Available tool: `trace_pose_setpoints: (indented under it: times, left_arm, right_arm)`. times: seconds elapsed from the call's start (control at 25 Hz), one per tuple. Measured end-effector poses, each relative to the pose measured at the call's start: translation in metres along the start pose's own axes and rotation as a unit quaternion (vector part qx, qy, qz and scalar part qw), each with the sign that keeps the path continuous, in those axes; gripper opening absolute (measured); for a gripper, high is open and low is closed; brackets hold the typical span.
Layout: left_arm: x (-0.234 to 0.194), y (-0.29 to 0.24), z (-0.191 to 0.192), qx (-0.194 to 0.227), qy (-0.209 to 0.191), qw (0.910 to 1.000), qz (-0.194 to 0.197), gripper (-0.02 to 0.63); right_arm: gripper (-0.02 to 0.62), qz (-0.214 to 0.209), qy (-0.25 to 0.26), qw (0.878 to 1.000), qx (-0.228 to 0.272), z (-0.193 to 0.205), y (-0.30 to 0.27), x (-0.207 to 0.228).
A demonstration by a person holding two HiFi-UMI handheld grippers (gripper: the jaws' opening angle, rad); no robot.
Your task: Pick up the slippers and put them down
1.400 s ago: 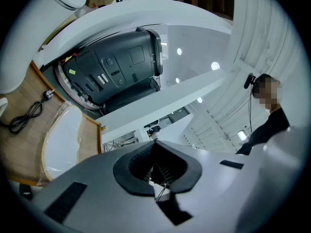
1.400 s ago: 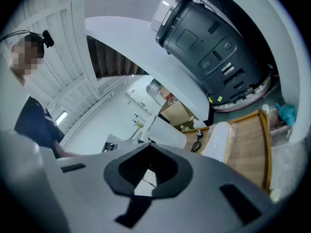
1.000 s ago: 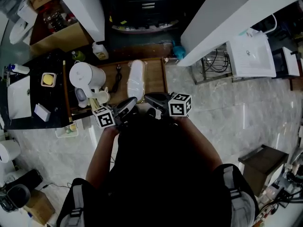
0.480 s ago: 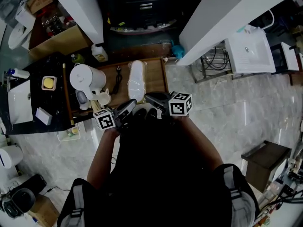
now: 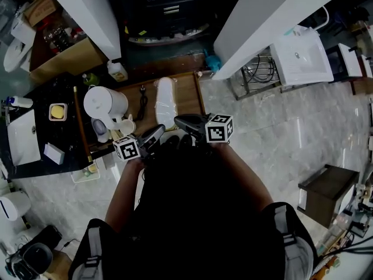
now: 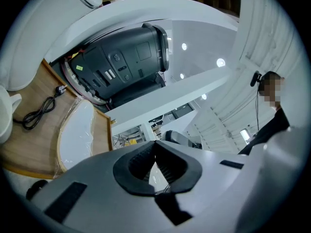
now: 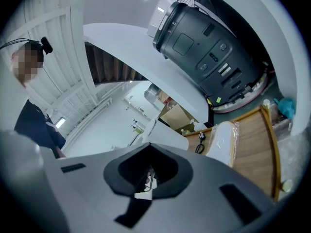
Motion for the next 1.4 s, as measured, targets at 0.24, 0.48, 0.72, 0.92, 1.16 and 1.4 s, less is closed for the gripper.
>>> trace_pose_setpoints:
  times: [0.24,0.48,0.72,0.92,1.16,1.4]
  left_arm:
    - [-0.024,0.006,-0.007,0.001,-0.01,0.9995,-0.03,0.012]
    - [-0.042,0.009,-0.013,-0.018,-0.043,0.9975,-0.054,0.014]
    - [-0.063,0.01,-0.012,-0.052,-0.053,0.9936,-0.085,0.015]
    - [-0.081,0.006,-0.005,-0.085,-0.045,0.991,-0.093,0.015]
    - [-0.095,0.0,-0.003,-0.13,-0.046,0.985,-0.104,0.07]
    - [-0.114,-0.006,0.002,-0.171,-0.047,0.9741,-0.14,0.147]
  right_arm:
    - [0.007,0.015,0.004,1.0,0.013,0.0,0.002,-0.003]
    - [0.006,0.034,0.003,0.999,0.023,0.003,0.006,-0.003]
    - [0.006,0.052,0.003,0.998,0.035,0.005,0.012,-0.003]
    - [0.006,0.069,0.002,0.997,0.043,0.01,0.019,-0.006]
    - [0.006,0.089,0.0,0.994,0.056,0.016,0.023,-0.009]
    - [0.007,0.108,-0.005,0.991,0.075,0.024,0.032,-0.013]
Point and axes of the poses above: the fingertips, and each gripper's own axes: y backward along the fingers, x to its right, z out of its underside, the point moved 8 cm from there along y, backward along the fingers, and after that the axes turned 3 degrees about -x, right-handed, at the moved point
